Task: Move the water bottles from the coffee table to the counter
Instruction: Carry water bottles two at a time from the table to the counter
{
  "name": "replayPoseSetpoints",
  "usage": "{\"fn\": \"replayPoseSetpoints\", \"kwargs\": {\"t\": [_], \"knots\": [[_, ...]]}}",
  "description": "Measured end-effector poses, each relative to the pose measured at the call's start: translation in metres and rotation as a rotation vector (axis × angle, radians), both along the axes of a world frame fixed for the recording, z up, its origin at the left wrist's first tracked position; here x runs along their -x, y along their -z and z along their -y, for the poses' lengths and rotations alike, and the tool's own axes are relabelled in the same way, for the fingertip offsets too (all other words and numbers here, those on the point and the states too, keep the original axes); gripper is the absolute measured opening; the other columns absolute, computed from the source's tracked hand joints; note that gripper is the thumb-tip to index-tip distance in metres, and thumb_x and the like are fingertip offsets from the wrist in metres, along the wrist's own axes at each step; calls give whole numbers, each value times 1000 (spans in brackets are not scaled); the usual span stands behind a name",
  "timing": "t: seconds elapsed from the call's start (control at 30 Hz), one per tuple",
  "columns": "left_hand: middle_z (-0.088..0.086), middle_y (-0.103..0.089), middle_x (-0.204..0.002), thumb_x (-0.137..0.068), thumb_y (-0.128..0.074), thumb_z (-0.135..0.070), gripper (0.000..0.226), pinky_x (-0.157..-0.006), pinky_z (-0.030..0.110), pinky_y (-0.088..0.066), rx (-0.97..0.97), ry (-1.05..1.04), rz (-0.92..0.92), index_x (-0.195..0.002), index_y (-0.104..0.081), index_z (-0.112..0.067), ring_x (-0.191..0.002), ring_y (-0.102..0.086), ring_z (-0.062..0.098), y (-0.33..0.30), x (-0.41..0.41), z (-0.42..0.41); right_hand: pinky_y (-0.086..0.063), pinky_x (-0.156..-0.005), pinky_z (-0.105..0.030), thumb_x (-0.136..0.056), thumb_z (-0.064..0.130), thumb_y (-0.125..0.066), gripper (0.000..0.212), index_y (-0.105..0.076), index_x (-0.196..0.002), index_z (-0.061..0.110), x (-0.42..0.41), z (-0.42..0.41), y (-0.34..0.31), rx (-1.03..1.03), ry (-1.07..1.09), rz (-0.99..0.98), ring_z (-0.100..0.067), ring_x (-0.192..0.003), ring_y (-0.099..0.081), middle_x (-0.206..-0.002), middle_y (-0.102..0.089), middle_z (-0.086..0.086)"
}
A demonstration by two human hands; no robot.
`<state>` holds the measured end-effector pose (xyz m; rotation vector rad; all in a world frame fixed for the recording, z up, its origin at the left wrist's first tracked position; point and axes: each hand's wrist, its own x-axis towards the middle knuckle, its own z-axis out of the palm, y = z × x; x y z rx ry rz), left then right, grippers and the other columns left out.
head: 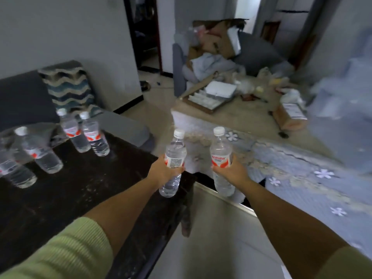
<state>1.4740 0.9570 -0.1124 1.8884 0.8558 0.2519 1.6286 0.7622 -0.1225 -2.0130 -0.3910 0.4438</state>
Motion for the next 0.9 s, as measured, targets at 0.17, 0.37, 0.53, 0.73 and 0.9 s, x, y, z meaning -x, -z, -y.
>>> {"fn": "replayPoseSetpoints", "kwargs": {"t": [0.17, 0.37, 0.53, 0.73, 0.9], "knots": [[2, -72, -100, -71, -84, -29, 43, -85, 35, -53, 23, 244, -3, -107, -64, -17, -92, -68, 19, -1, -83, 79, -44, -82, -30, -70, 30, -85, 60, -46, -115, 21, -44, 109, -5, 52, 183, 14, -20, -97, -59, -118, -62, -6], [-7, -66, -98, -69, -85, -24, 42, -74, 21, -46, 14, 525, 67, -100, -58, -31, -86, -63, 7, -4, -167, 193, -47, -88, -31, -69, 38, -85, 71, -48, -124, 16, -68, 236, -5, 118, 394, 48, -20, -100, -61, -116, -62, -2], [4, -70, -106, -68, -86, -26, 51, -88, 39, -54, 39, 815, 5, -112, -62, -14, -96, -67, 21, 0, -229, 292, -45, -81, -25, -67, 39, -85, 66, -50, -118, 15, -58, 346, -3, 159, 685, 28, -18, -94, -62, -108, -63, 0], [-6, -67, -100, -60, -82, -43, 58, -72, 27, -48, -43, 1121, -52, -110, -55, -28, -86, -64, 12, 4, -271, 388, -52, -93, -38, -64, 35, -87, 75, -52, -126, 14, -15, 426, 1, 137, 1027, -24, -21, -101, -65, -114, -66, -4], [-7, -64, -100, -59, -83, -50, 63, -70, 24, -46, -97, 1380, -53, -110, -52, -28, -88, -62, 12, 10, -278, 456, -51, -89, -35, -64, 38, -86, 74, -50, -125, 16, 34, 450, 6, 107, 1265, -38, -19, -100, -64, -112, -66, -1]]}}
